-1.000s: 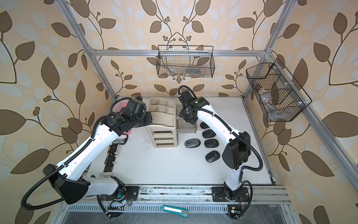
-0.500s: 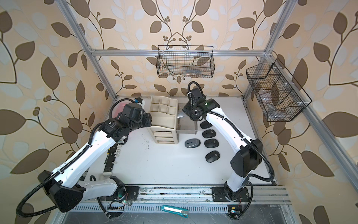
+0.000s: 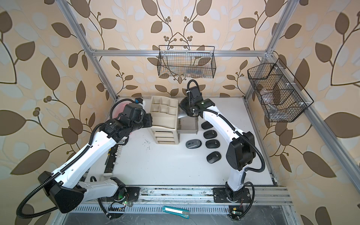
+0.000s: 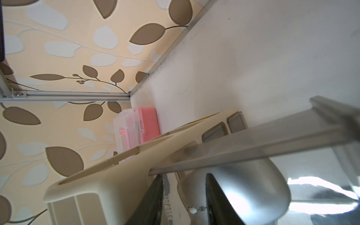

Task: Take the mice out of the drawer
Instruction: Adjust the mouse in the drawer.

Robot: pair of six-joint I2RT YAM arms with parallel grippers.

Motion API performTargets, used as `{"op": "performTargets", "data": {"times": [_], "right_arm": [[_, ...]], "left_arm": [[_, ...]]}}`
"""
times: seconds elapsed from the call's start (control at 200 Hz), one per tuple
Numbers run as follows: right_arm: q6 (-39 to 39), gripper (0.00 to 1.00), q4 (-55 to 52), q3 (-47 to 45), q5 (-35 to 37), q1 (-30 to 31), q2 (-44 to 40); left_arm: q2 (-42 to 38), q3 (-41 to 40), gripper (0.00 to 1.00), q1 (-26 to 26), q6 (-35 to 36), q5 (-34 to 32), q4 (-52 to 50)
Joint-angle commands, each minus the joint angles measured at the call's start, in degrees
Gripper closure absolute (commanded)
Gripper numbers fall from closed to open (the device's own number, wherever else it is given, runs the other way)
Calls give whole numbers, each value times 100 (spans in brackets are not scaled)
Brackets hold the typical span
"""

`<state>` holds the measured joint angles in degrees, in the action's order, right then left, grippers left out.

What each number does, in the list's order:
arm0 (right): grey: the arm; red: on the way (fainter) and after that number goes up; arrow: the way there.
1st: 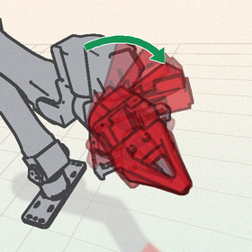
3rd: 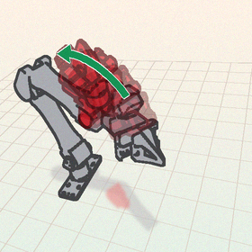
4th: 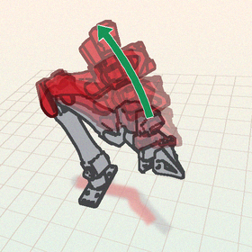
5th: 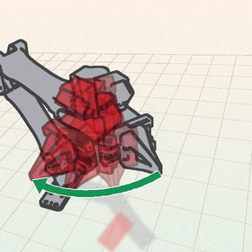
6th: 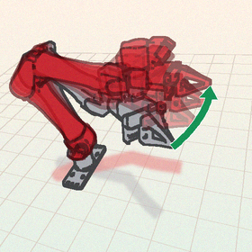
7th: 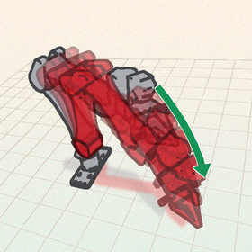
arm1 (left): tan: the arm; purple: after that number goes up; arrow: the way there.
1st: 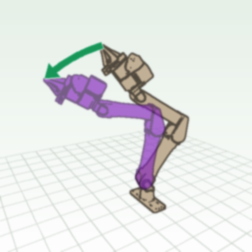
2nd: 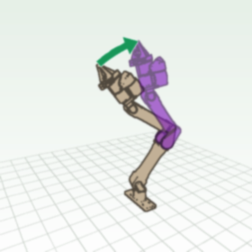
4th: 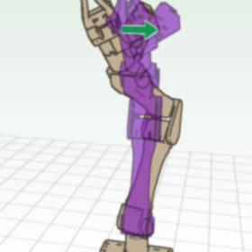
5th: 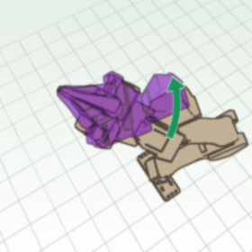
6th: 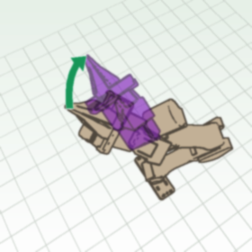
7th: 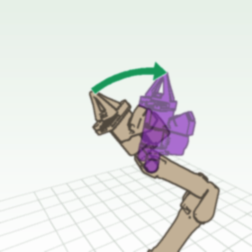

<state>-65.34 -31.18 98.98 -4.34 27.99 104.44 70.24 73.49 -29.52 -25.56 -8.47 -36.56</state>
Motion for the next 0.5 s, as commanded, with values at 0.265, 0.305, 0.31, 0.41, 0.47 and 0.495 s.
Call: {"op": "performTargets", "data": {"times": [0.265, 0.305, 0.31, 0.41, 0.47, 0.495], "right_arm": [[330, 72, -186, -395, 13, -31, 132], [393, 73, -370, -405, 74, -1, 100], [426, 73, -404, -412, 98, 10, 82], [615, 73, -828, -599, 324, 107, -140], [682, 73, -904, -823, 348, 148, -336], [695, 73, -960, -879, 379, 167, -399]], "left_arm": [[-217, 271, 100, 8, -182, -113, 1028], [-199, 279, 100, 7, -186, -155, 1029], [-197, 279, 100, 7, -190, -160, 1028], [-175, 324, 100, 8, -213, -224, 980], [-178, 332, 100, 12, -203, -263, 967], [-173, 339, 100, 8, -199, -297, 936]]}}
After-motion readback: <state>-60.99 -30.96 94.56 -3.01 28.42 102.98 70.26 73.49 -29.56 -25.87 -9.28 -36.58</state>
